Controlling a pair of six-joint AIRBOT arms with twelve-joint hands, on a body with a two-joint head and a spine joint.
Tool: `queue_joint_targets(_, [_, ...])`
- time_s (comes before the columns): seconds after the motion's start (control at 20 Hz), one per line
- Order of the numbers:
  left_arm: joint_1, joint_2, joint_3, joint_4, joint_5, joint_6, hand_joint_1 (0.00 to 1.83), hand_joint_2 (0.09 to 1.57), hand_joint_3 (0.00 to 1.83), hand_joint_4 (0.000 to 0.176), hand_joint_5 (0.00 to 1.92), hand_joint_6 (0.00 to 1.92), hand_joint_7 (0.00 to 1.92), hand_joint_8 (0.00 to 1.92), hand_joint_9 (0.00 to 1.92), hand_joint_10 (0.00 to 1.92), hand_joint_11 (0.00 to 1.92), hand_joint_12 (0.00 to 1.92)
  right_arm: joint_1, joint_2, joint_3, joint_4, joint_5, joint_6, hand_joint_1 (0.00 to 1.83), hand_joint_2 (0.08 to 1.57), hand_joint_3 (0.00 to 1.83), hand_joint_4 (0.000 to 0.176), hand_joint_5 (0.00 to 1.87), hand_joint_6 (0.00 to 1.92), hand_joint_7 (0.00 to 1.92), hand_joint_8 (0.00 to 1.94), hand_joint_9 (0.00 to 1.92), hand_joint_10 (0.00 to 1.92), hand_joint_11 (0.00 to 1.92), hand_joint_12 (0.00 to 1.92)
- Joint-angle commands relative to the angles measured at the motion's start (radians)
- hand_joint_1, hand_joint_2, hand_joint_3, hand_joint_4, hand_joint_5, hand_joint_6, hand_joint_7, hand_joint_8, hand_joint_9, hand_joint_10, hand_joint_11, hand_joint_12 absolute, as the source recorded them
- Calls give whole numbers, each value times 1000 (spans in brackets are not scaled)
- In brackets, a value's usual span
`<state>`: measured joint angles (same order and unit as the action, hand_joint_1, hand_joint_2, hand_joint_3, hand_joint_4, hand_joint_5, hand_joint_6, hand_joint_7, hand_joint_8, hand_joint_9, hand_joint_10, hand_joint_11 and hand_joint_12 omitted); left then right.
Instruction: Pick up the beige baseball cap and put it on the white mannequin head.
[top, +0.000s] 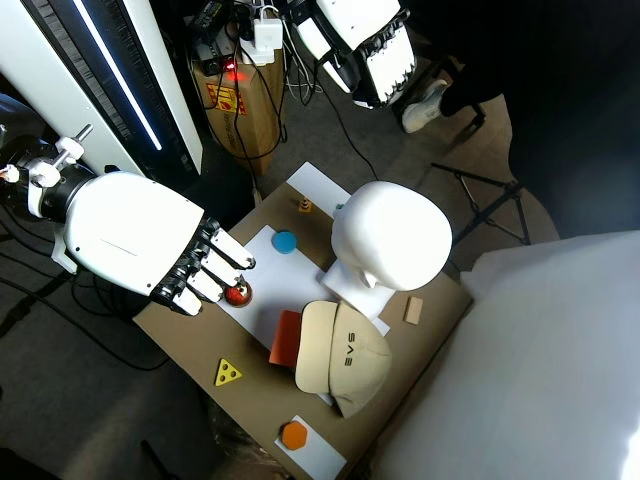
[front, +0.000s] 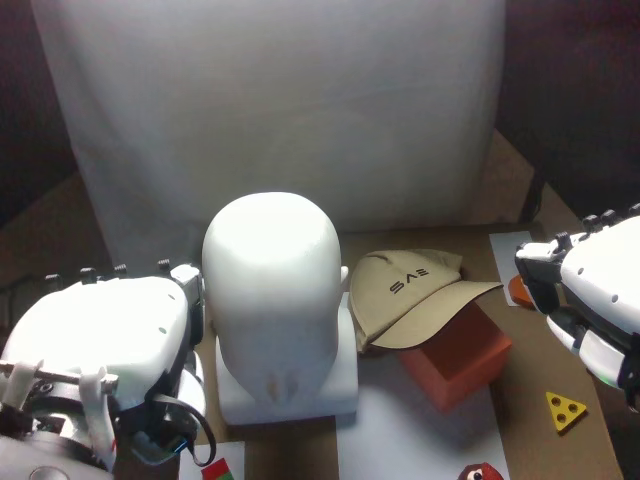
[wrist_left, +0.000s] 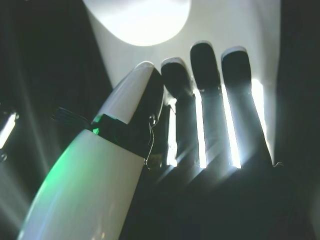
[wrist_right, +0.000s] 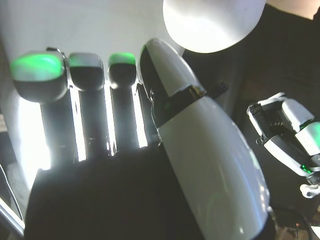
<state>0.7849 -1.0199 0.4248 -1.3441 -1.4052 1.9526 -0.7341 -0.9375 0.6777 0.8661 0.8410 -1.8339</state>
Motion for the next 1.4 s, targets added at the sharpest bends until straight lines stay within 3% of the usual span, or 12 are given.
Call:
queue_joint_targets(0.0, [1, -4, -3, 80, -89, -9, 0, 1046, 138, 0, 128, 44, 66, 31, 66, 38, 0, 386, 7, 3, -2, -48, 92, -3, 0, 919, 159, 0, 44, 30, 62, 27, 52, 14, 0, 336])
queue_joint_targets(0.15, [5, -4, -17, 84, -126, -19, 0, 1092, 24, 0, 147, 5, 78, 3, 81, 6, 0, 391, 4, 3, -2, -50, 92, -5, 0, 985, 35, 0, 73, 4, 94, 3, 88, 4, 0, 455])
queue_joint_targets(0.35, [10, -2, -41, 93, -154, -17, 0, 1089, 9, 0, 156, 4, 80, 1, 89, 5, 0, 394, -6, 1, 4, -78, 95, -9, 0, 995, 15, 0, 91, 4, 107, 3, 100, 4, 0, 481])
queue_joint_targets(0.45, [46, -4, -63, 93, -216, -16, 0, 1091, 6, 0, 150, 0, 82, 2, 90, 3, 0, 362, -35, -16, 36, -141, 95, -7, 0, 992, 8, 0, 89, 2, 107, 1, 103, 3, 0, 500])
queue_joint_targets(0.55, [99, -11, -66, 148, -262, -31, 0, 1092, 5, 0, 152, 1, 87, 3, 87, 1, 0, 363, -46, -27, 74, -189, 80, 11, 0, 1002, 6, 0, 105, 3, 135, 4, 125, 5, 0, 607])
queue_joint_targets(0.6, [129, -18, -61, 177, -276, -47, 0, 1092, 5, 0, 153, 2, 88, 3, 88, 1, 0, 364, -44, -35, 103, -221, 40, 45, 122, 1016, 10, 0, 105, 3, 141, 5, 126, 4, 0, 612])
queue_joint_targets(0.75, [220, -66, -36, 219, -352, -159, 0, 1092, 3, 0, 155, 1, 91, 2, 89, 1, 0, 386, -36, -91, 212, -262, -65, 59, 844, 1111, 23, 0, 137, 11, 166, 7, 145, 7, 0, 632])
queue_joint_targets(0.8, [243, -85, -25, 231, -357, -173, 0, 1093, 3, 0, 155, 1, 91, 2, 90, 1, 0, 387, -33, -113, 248, -276, -89, 62, 983, 1108, 17, 0, 140, 10, 176, 9, 154, 9, 0, 620])
queue_joint_targets(0.95, [280, -139, 22, 289, -358, -181, 0, 1098, 5, 0, 156, 2, 92, 2, 91, 1, 0, 387, -46, -205, 363, -352, -63, 62, 1117, 1102, 7, 0, 154, 10, 182, 5, 156, 6, 0, 606])
queue_joint_targets(1.2, [291, -206, 88, 292, -347, -185, 0, 1100, 3, 0, 155, 1, 105, 4, 102, 4, 0, 408, -7, -387, 616, -376, -191, 100, 1167, 1116, 7, 0, 133, 2, 165, 0, 146, 0, 0, 575])
queue_joint_targets(1.3, [301, -228, 118, 307, -347, -195, 0, 1099, 2, 0, 155, 1, 107, 4, 105, 4, 0, 414, 11, -447, 721, -419, -254, 221, 1193, 1124, 8, 0, 114, 0, 160, 0, 140, 0, 0, 559])
queue_joint_targets(1.35, [308, -235, 132, 307, -344, -198, 0, 1100, 2, 0, 156, 0, 108, 3, 106, 3, 0, 388, 21, -487, 794, -501, -301, 354, 1201, 1125, 7, 0, 105, 0, 152, 0, 135, 0, 0, 544])
